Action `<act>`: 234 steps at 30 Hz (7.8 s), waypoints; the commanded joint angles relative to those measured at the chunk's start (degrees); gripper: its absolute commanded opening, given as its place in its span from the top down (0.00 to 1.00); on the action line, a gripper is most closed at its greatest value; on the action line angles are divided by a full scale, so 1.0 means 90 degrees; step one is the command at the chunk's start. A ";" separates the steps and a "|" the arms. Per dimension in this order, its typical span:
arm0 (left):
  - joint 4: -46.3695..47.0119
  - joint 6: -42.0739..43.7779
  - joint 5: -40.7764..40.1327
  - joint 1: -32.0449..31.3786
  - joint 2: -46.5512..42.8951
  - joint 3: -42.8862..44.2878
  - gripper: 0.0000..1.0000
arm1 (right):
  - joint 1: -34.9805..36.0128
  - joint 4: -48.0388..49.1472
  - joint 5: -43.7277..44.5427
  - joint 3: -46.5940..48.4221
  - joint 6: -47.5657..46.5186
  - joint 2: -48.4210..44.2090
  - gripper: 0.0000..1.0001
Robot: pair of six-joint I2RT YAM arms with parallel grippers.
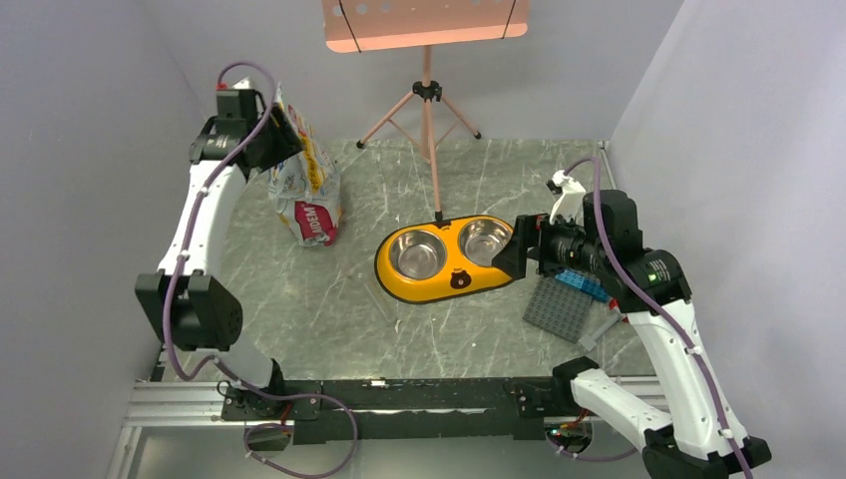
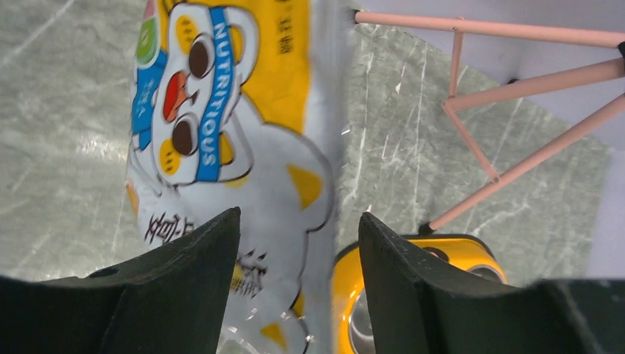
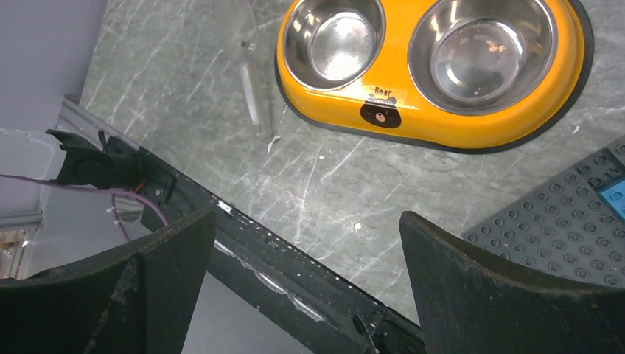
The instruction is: Serve the pet food
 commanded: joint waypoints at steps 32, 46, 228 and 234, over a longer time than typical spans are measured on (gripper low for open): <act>-0.2785 0.0799 -0.6057 -0.1305 0.0321 0.1324 1.00 | 0.0104 0.0157 0.0341 -0.0183 0.0118 0.0267 0.00; -0.4284 -0.0195 -0.5920 -0.2486 -0.1295 0.0483 1.00 | 0.0439 0.0418 0.0208 -0.0367 0.0282 0.0243 0.00; -0.1794 -0.1697 -0.0304 -0.2329 -0.2561 -0.1783 0.77 | 0.6084 0.4401 0.3831 0.1941 -0.1052 0.4172 1.00; -0.2394 -0.1490 -0.0998 -0.2328 -0.2203 -0.1398 0.81 | 0.6216 0.4607 0.4169 0.1749 -0.1145 0.4014 1.00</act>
